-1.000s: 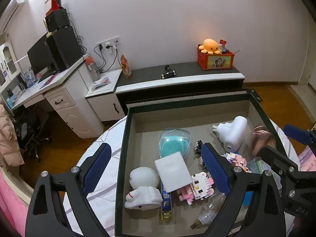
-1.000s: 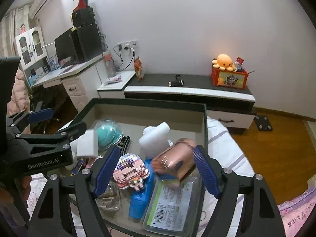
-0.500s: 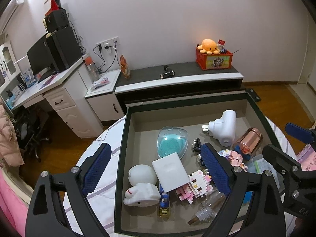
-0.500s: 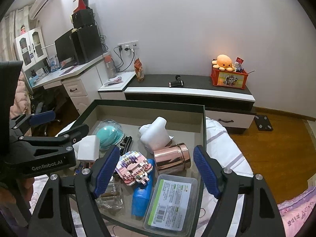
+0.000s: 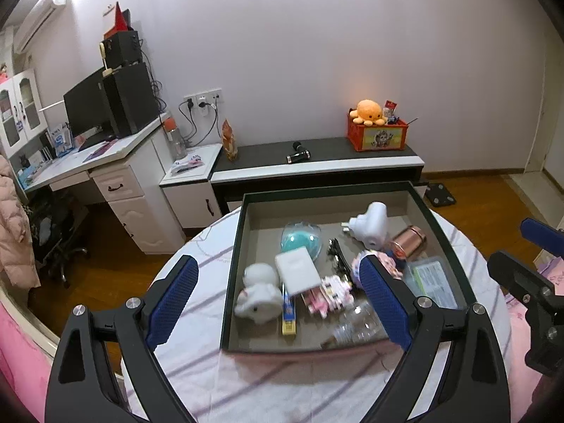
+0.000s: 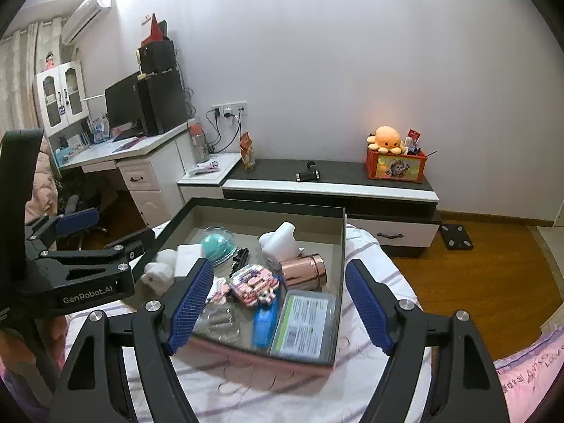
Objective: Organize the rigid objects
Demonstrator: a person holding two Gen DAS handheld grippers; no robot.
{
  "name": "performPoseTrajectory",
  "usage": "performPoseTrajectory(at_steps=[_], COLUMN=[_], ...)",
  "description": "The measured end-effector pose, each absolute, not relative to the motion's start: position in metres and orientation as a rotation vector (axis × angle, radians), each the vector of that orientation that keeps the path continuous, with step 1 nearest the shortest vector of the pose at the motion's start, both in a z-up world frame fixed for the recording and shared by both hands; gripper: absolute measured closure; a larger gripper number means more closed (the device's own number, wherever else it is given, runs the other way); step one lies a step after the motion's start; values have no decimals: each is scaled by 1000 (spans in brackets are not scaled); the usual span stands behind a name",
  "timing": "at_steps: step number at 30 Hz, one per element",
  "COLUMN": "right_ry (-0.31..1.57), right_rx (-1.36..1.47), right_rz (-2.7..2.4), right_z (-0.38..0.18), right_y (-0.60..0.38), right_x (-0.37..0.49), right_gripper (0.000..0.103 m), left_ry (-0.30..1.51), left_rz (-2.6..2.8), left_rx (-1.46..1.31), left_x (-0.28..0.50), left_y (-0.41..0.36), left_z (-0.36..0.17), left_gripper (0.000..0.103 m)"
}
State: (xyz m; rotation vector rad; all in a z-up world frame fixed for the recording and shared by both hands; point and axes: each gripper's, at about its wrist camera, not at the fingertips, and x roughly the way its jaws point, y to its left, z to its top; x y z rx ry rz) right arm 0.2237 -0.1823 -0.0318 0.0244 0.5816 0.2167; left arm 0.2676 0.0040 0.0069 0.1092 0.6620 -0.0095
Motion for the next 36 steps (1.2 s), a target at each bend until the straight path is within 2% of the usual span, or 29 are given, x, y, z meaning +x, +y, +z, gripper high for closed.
performPoseTrajectory(at_steps=[6, 15, 24, 28, 36], right_ry=[548, 456, 274, 172, 84], right_rx=[25, 24, 57, 56, 28], right_rz=[216, 193, 122, 68, 8], right_z=[-28, -35, -35, -35, -43], right_y=[-183, -184, -189, -191, -186], right_x=[179, 115, 61, 34, 5], right_gripper=[24, 23, 23, 23, 21], left_ry=[607, 349, 169, 130, 112], left_rz=[-18, -3, -9, -8, -22], left_rx=[74, 55, 65, 48, 36], left_x=[224, 138, 75, 59, 42], left_y=[9, 8, 4, 3, 4], left_z=[10, 21, 25, 23, 7], left_gripper=[5, 1, 0, 0, 0])
